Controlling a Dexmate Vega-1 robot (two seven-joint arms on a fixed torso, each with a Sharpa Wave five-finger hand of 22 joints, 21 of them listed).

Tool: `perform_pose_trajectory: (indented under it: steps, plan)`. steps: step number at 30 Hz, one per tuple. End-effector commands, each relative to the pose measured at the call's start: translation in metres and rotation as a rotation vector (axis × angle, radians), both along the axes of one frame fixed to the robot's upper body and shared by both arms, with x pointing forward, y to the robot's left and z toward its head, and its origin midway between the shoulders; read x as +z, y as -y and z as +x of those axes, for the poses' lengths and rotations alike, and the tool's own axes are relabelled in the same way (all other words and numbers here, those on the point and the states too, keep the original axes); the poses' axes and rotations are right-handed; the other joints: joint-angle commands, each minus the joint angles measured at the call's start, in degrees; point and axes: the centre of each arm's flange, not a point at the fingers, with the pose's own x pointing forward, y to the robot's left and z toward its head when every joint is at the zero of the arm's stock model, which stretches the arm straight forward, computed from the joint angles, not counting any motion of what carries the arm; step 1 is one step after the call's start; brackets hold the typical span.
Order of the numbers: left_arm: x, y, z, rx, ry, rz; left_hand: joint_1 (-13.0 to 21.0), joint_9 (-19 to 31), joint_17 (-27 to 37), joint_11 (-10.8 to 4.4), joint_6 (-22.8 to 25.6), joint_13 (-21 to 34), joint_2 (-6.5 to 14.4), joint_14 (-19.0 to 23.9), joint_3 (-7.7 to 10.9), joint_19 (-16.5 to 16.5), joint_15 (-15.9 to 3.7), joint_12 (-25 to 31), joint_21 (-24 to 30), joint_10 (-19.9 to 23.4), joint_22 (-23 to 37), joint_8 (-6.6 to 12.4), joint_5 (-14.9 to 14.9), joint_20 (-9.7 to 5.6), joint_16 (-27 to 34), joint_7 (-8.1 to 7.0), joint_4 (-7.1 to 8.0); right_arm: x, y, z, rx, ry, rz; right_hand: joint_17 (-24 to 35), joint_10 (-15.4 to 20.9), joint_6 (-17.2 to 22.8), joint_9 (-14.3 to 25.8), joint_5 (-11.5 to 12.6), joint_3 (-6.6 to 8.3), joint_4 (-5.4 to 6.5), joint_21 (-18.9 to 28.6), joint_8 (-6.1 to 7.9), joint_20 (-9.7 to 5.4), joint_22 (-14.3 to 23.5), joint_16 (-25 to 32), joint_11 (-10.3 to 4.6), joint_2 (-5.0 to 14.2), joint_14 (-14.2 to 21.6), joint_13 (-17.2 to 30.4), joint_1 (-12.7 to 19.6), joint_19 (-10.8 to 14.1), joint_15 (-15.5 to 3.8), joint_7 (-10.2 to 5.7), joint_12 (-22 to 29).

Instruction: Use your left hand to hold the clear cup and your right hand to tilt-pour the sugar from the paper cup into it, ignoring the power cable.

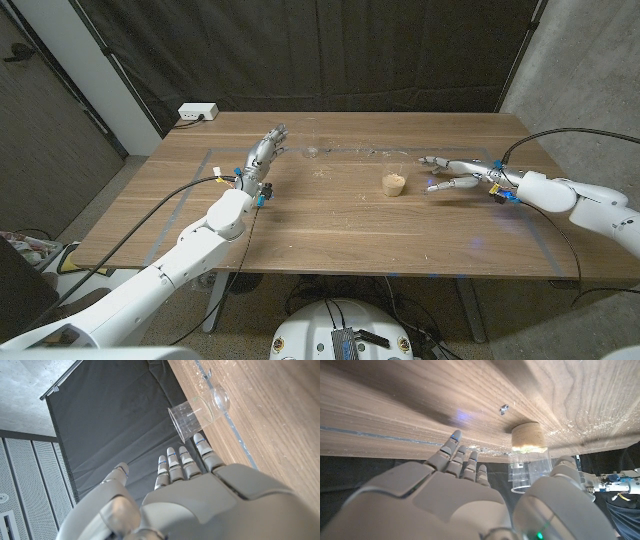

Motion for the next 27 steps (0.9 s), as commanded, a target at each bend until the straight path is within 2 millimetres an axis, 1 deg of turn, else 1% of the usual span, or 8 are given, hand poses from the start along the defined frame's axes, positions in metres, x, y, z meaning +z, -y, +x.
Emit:
perform_pose_trajectory:
  steps: [1, 7, 15, 16, 18, 20, 22, 27]
  plan:
    - [-0.001, -0.007, -0.007, 0.007, 0.010, -0.005, 0.25, 0.21, 0.12, -0.13, 0.29, 0.19, 0.01, 0.55, 0.07, 0.57, -1.98, 0.08, 0.00, 0.63, 0.09, 0.26, 0.33, 0.04, 0.28, -0.03, -0.26, 0.000, -0.017, 0.003, 0.040, 0.013, 0.033, 0.01, 0.97, 0.62, -0.05, 0.43, -0.04, 0.17, -0.15, 0.69, -5.22, 0.16, 0.32, 0.65, 0.15, 1.01, 0.23, 0.67, 0.80, -4.38, 0.82, 0.46]
    - [-0.001, -0.010, -0.008, 0.007, 0.010, -0.003, 0.24, 0.21, 0.12, -0.13, 0.37, 0.20, 0.01, 0.54, 0.07, 0.58, -2.01, 0.02, -0.04, 0.57, 0.09, 0.26, 0.34, 0.02, 0.26, 0.10, -0.27, 0.003, -0.023, 0.005, 0.052, 0.027, 0.049, 0.00, 1.00, 1.16, -0.12, 0.44, -0.07, 0.21, -0.30, 0.86, -4.81, 0.15, 0.21, 1.03, 0.26, 1.01, 0.23, 0.83, 0.91, -3.75, 1.50, 0.52]
    - [-0.005, -0.016, -0.007, 0.005, 0.008, -0.013, 0.25, 0.21, 0.11, -0.17, 0.45, 0.21, 0.02, 0.52, 0.07, 0.65, -1.96, 0.01, -0.07, 0.64, 0.10, 0.26, 0.34, -0.09, 0.24, 0.14, -0.28, 0.004, -0.034, 0.002, 0.053, 0.023, 0.061, 0.00, 1.14, 1.58, -0.19, 0.44, -0.08, 0.28, -0.46, 0.95, -4.30, 0.14, 0.18, 1.72, 0.45, 1.25, 0.22, 0.98, 1.03, -3.45, 1.84, 0.61]
    - [-0.005, -0.017, -0.007, 0.003, 0.008, -0.012, 0.25, 0.21, 0.12, -0.10, 0.46, 0.21, 0.02, 0.53, 0.08, 0.68, -1.96, 0.02, -0.06, 0.68, 0.10, 0.26, 0.34, -0.13, 0.24, 0.18, -0.28, 0.005, -0.036, 0.001, 0.052, 0.023, 0.058, -0.02, 1.14, 1.58, -0.21, 0.43, -0.09, 0.29, -0.54, 0.93, -4.19, 0.14, 0.06, 1.99, 0.47, 1.03, 0.21, 1.04, 0.97, -3.06, 1.87, 0.62]
    - [-0.005, -0.019, -0.007, 0.000, 0.008, -0.010, 0.25, 0.21, 0.12, -0.08, 0.52, 0.21, 0.02, 0.54, 0.08, 0.62, -1.97, 0.00, -0.09, 0.63, 0.10, 0.28, 0.34, -0.12, 0.24, 0.22, -0.28, 0.005, -0.039, 0.001, 0.055, 0.020, 0.057, -0.02, 0.82, 1.47, -0.24, 0.42, -0.07, 0.31, -0.65, 0.86, -4.05, 0.15, -0.01, 2.23, 0.58, 0.97, 0.21, 1.12, 0.90, -2.96, 1.99, 0.51]
    - [-0.005, -0.020, -0.006, -0.003, 0.009, -0.008, 0.25, 0.21, 0.12, -0.07, 0.54, 0.21, 0.03, 0.55, 0.08, 0.59, -1.91, 0.00, -0.11, 0.65, 0.10, 0.28, 0.34, -0.11, 0.24, 0.23, -0.28, 0.004, -0.043, 0.000, 0.055, 0.017, 0.054, -0.03, 0.79, 1.31, -0.25, 0.42, -0.05, 0.32, -0.70, 0.78, -4.00, 0.15, -0.07, 2.18, 0.64, 0.84, 0.21, 1.16, 0.86, -2.93, 1.96, 0.51]
    - [-0.007, -0.023, -0.006, -0.007, 0.008, -0.007, 0.25, 0.21, 0.12, -0.06, 0.56, 0.21, 0.04, 0.55, 0.08, 0.62, -1.92, -0.03, -0.11, 0.61, 0.11, 0.28, 0.34, -0.17, 0.24, 0.21, -0.28, 0.001, -0.048, -0.001, 0.060, 0.011, 0.051, -0.03, 0.52, 1.13, -0.28, 0.40, -0.04, 0.35, -0.84, 0.67, -3.92, 0.15, -0.19, 2.50, 0.74, 0.64, 0.20, 1.24, 0.72, -2.82, 1.95, 0.41]
    - [-0.010, -0.027, -0.004, -0.016, 0.004, -0.007, 0.26, 0.21, 0.11, 0.06, 0.60, 0.21, 0.04, 0.56, 0.09, 0.61, -1.98, -0.03, -0.14, 0.63, 0.11, 0.28, 0.34, -0.16, 0.24, 0.29, -0.29, -0.002, -0.059, -0.002, 0.063, -0.013, 0.036, -0.07, -0.05, 0.47, -0.34, 0.35, -0.03, 0.34, -1.18, 0.35, -3.69, 0.14, -0.47, 2.63, 0.89, 0.10, 0.19, 1.50, 0.36, -2.61, 2.40, 0.23]
